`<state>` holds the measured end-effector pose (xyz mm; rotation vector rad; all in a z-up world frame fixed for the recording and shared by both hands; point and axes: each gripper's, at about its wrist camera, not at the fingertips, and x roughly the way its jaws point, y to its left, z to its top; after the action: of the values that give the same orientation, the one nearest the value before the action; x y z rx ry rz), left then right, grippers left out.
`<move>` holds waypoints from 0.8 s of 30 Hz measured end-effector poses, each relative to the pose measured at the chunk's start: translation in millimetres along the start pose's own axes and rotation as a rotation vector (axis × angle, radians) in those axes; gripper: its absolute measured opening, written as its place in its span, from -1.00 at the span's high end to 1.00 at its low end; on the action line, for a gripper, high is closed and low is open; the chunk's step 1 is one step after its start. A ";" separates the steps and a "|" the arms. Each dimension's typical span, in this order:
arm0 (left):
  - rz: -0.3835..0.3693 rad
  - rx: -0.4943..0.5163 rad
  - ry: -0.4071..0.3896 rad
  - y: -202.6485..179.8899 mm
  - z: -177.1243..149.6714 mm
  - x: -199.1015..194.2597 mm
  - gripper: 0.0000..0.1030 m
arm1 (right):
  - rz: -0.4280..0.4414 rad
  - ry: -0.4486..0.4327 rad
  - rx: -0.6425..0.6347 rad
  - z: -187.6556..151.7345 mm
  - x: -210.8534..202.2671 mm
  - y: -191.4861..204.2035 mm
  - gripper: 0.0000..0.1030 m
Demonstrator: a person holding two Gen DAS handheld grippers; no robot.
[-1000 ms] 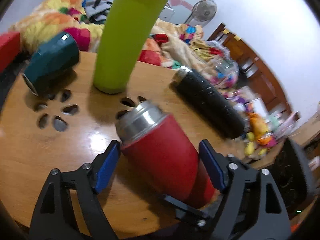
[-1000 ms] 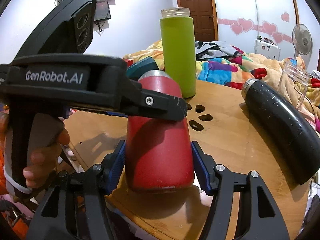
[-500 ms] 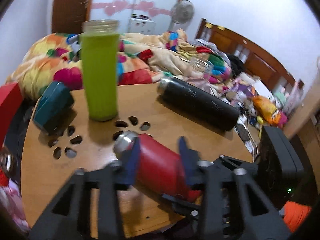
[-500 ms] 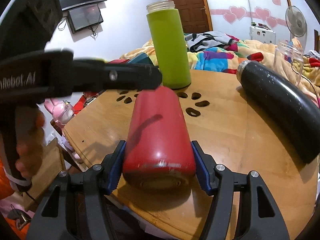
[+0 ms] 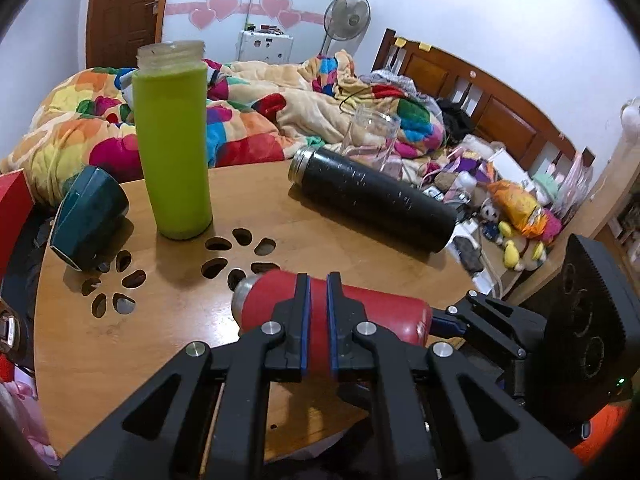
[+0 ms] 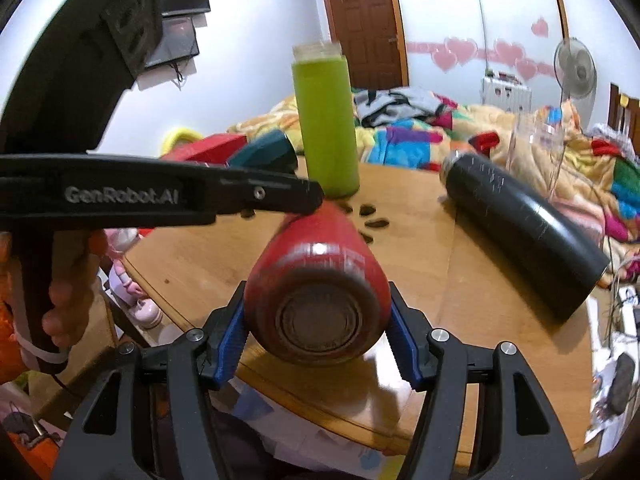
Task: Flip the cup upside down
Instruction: 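Lift the red cup with the right gripper and rotate it upside down, then lower the inverted red cup onto the table and open the right gripper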
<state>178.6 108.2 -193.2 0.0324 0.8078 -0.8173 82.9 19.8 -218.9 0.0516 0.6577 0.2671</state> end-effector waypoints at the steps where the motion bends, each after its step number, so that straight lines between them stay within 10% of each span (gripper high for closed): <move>1: -0.007 -0.008 -0.005 1.5 0.8 -3.1 0.88 | -0.002 -0.007 -0.008 2.6 -2.5 1.3 -0.14; 24: 0.009 -0.137 0.015 64.3 15.1 -9.5 0.85 | -0.018 -0.004 -0.019 57.5 24.3 14.2 -0.14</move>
<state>226.6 154.6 -193.6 -0.0787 0.8759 -0.7521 133.2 41.9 -186.0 0.0282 0.6516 0.2561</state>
